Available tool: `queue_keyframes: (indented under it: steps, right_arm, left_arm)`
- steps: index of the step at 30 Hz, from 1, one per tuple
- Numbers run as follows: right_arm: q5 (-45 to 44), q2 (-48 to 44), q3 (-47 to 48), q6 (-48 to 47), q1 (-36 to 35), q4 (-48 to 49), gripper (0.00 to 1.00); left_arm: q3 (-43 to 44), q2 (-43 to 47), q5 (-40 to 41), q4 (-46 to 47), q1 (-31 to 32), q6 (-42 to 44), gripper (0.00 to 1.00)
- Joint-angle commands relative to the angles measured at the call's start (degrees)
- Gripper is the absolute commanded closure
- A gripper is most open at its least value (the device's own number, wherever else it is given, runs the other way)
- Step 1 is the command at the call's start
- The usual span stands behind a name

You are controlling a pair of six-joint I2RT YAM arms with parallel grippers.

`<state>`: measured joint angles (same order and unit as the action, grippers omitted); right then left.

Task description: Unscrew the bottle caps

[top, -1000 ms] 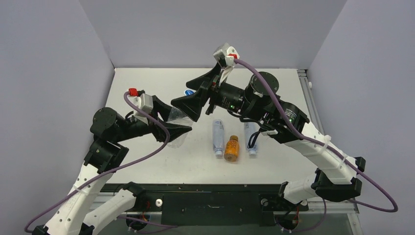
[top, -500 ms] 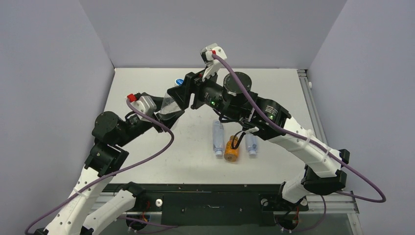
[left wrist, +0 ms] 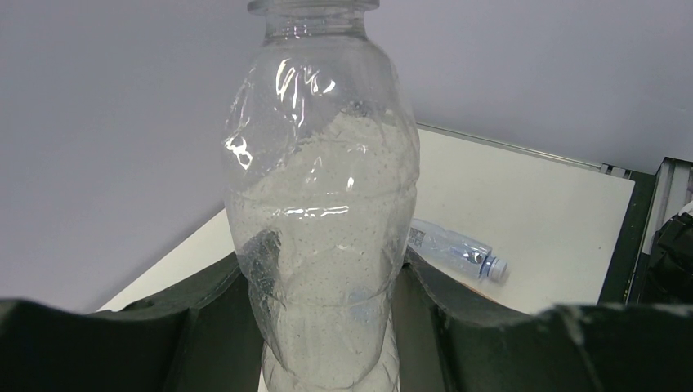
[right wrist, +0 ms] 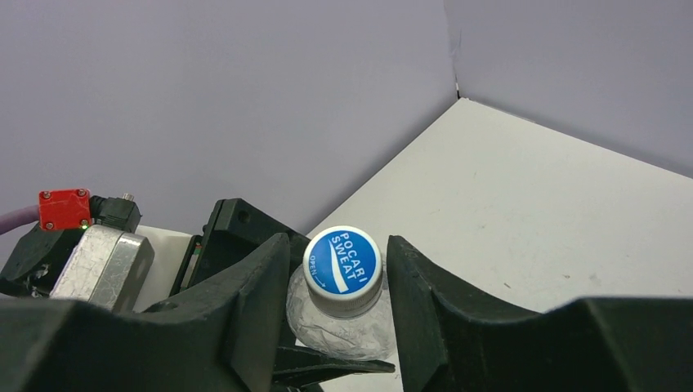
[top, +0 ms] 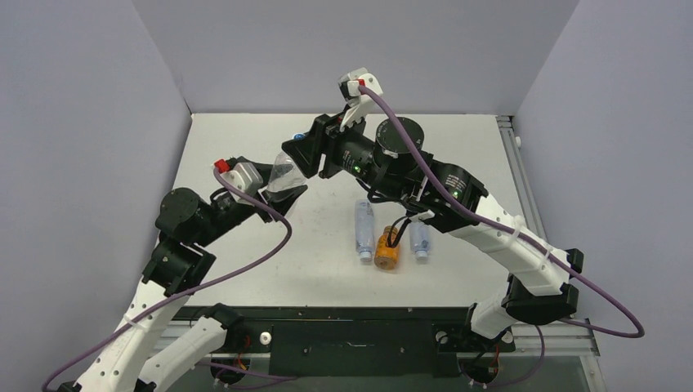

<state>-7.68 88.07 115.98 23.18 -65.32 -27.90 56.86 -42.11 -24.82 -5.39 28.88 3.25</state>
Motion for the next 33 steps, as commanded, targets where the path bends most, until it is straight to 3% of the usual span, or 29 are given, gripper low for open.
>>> queue_keyframes:
  steps: [1, 10, 14, 18, 23, 28, 30, 31, 33]
  right_arm:
    - [0.8, 0.8, 2.8, 0.6, 0.3, 2.0, 0.6]
    - [6.5, 1.3, 3.4, 0.5, 1.3, 1.8, 1.0]
    - [20.1, -0.8, 2.6, -2.3, 3.3, 3.6, 1.0]
    - [34.5, -5.0, -2.3, -4.9, 5.1, 8.8, 1.0]
    - [43.0, -9.0, -9.2, -4.7, 6.9, 16.0, 1.0]
    - [45.7, -9.8, -9.7, -3.9, 8.0, 16.5, 1.0]
    - [38.1, -10.4, -9.9, -4.8, 8.0, 14.2, 0.78]
    - [30.8, -10.7, -9.8, -5.0, 7.7, 12.5, 0.52]
    - [21.3, -10.7, -8.7, -5.2, 7.0, 9.8, 0.25]
  left_arm:
    - [0.5, 1.0, -0.2, 1.2, 0.0, -0.3, 0.93]
    - [0.1, 1.9, -2.1, 2.5, 0.0, -3.6, 0.93]
    - [1.2, 1.7, -8.1, 3.5, 0.0, -9.8, 0.92]
    - [4.3, -0.2, -20.0, 4.0, 0.0, -17.9, 0.94]
    - [7.1, -2.8, -29.4, 7.1, 0.0, -28.1, 0.96]
    - [7.4, -2.9, -29.9, 5.7, 0.0, -26.1, 0.97]
    - [7.3, -2.7, -27.6, 2.8, 0.0, -22.7, 0.97]
    - [7.1, -2.5, -26.4, 2.1, 0.0, -19.9, 0.97]
    - [6.2, -1.8, -21.3, 0.0, 0.0, -15.0, 0.97]
